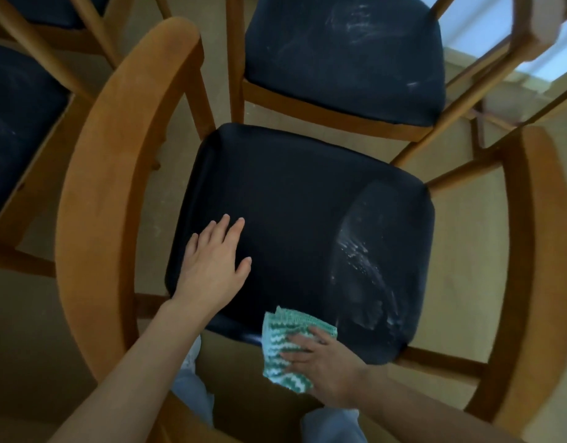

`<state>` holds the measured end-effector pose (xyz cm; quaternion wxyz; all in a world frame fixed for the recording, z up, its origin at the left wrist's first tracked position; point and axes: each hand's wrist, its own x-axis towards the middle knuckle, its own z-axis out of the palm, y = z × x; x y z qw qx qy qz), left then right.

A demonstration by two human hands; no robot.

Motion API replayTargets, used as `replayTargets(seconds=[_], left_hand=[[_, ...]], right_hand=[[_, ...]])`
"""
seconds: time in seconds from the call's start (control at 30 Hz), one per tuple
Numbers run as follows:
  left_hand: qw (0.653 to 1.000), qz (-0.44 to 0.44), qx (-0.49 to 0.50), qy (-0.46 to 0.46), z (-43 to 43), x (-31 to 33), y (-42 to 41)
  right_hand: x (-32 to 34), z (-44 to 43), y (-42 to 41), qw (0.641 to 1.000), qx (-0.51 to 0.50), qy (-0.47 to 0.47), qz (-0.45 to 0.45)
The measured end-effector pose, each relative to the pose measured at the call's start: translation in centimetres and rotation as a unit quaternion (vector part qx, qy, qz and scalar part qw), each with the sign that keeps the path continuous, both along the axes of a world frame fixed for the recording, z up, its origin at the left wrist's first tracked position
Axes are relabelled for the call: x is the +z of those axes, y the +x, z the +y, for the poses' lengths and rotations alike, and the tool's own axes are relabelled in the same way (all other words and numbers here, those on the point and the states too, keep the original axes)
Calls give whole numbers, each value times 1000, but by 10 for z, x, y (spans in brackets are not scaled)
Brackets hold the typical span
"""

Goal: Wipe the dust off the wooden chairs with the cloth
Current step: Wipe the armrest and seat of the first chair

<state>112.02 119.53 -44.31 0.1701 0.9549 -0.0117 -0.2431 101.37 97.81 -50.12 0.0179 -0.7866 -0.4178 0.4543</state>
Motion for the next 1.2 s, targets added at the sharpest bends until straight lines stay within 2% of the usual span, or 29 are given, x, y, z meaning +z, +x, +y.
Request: replayTargets(seconds=[0.1, 0.17, 0.23, 0.3, 0.4, 0.5, 0.57, 0.63, 0.67, 0.73, 0.8, 0.87, 0.93, 1.03, 1.2], left_hand=[[1000, 1, -14, -7, -12, 4, -9], [1000, 5, -25, -13, -19, 5, -14], [998, 21, -42, -32, -27, 4, -17], [993, 58, -69, -79, -36, 2, -18], [960, 169, -76, -209, -61, 0, -16], [927, 243, -79, -276, -93, -3, -5], [922, 217, -60, -314, -114, -2, 6], [931, 163, -52, -322, -132, 1, 18], [937, 142, -50, -314, -140, 1, 26], [951, 82, -38, -297, -153, 3, 48], [959, -5, -9, -284, -167, 3, 82], [958, -97, 9, -271, -182, -1, 123], [950, -171, -11, -260, -202, -10, 163], [948, -206, -83, -227, -233, -36, 208], [965, -84, -246, -43, -263, -105, 215]], right_hand=[[8, -3, -1, 999, 5, -40, -3], [14, -1, 5, 997, -52, -50, 4], [23, -6, 12, 985, -164, -51, 34], [33, -21, 20, 940, -332, -18, 73], [48, -43, 32, 841, -525, 76, 107], [68, -54, 49, 790, -592, 148, 61], [82, -61, 62, 765, -624, 156, 26], [92, -75, 69, 764, -623, 168, -10], [95, -85, 71, 779, -601, 166, -63], [95, -113, 72, 804, -539, 117, -223], [97, -145, 71, 781, -499, 19, -375], [99, -175, 71, 743, -490, -44, -454], [96, -194, 75, 722, -511, -77, -461], [89, -203, 84, 710, -514, -90, -474], [86, -204, 86, 704, -524, -87, -472]])
